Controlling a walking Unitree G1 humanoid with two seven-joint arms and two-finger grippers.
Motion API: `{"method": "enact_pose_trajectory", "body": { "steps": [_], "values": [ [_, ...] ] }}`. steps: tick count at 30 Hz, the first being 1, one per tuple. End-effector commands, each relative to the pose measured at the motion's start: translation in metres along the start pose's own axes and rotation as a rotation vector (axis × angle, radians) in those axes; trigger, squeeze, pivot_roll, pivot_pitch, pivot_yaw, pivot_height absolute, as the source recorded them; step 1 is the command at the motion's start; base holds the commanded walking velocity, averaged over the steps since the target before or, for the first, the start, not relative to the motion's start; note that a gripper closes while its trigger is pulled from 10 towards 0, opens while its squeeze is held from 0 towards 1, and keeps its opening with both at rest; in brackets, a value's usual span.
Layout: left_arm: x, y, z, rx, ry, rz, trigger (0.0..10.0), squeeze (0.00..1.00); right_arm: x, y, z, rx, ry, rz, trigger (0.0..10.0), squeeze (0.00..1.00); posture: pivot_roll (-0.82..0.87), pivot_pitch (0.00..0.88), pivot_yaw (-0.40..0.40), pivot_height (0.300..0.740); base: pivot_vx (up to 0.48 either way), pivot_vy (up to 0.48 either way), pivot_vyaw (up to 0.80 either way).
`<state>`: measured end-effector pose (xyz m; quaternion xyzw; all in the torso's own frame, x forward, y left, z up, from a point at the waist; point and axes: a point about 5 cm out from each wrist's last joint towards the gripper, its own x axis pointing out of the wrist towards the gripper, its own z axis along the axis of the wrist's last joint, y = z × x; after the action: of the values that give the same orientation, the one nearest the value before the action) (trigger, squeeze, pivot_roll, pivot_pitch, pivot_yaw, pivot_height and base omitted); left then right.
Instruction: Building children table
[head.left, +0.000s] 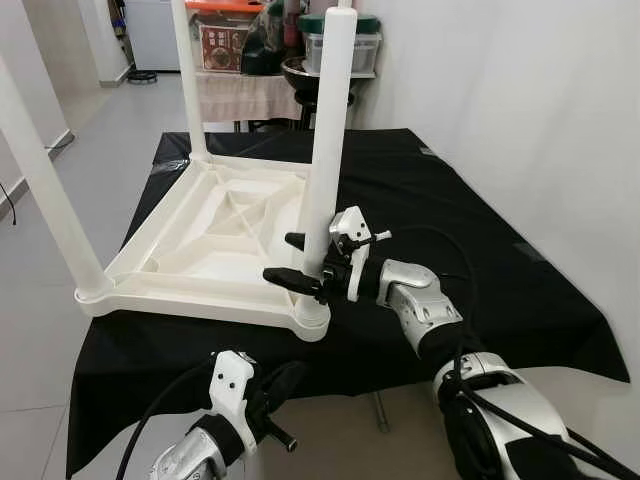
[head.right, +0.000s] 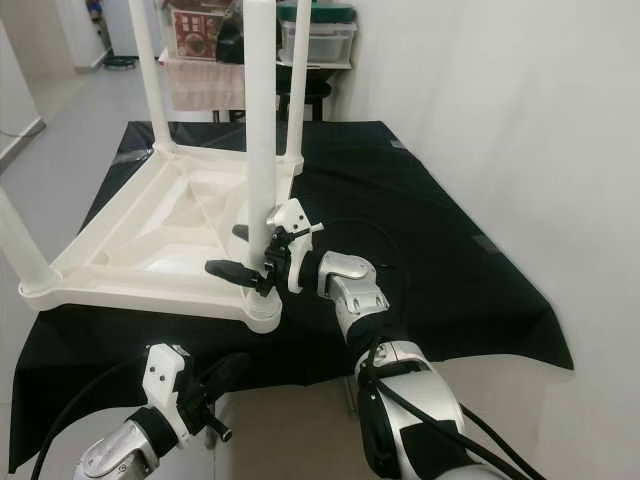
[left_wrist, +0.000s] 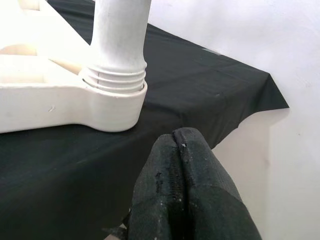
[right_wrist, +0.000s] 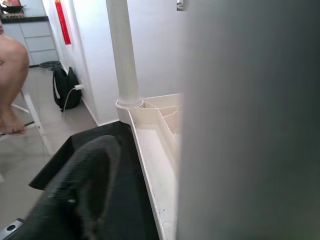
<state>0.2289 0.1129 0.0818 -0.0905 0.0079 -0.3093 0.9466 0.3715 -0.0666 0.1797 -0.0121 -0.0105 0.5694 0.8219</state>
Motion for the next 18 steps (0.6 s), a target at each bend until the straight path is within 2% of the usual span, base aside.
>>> {"method": "enact_pose_trajectory", "body": {
  "steps": [1,7,15,18],
  "values": [
    [-0.001,0.0,-0.002,0.004,0.006,0.006,10.0,0.0,0.008,0.006,-0.001,0.019,0.006,0.058,0.0,0.0,0.09,0.0,-0.11,0.74,0.0,0.0,0.0],
    [-0.001,0.0,-0.002,0.002,0.005,0.005,10.0,0.0,0.005,0.006,-0.001,0.028,-0.013,0.069,0.0,0.0,0.09,0.0,-0.107,0.74,0.0,0.0,0.0],
    [-0.001,-0.001,-0.002,-0.004,0.002,0.0,10.0,0.0,-0.021,0.003,-0.013,0.028,-0.101,0.035,0.0,0.0,0.07,0.0,-0.095,0.74,0.0,0.0,0.0],
    [-0.001,-0.001,-0.002,-0.004,0.002,0.0,10.0,0.0,-0.021,0.003,-0.013,0.028,-0.101,0.036,0.0,0.0,0.07,0.0,-0.095,0.74,0.0,0.0,0.0]
  ]
}}
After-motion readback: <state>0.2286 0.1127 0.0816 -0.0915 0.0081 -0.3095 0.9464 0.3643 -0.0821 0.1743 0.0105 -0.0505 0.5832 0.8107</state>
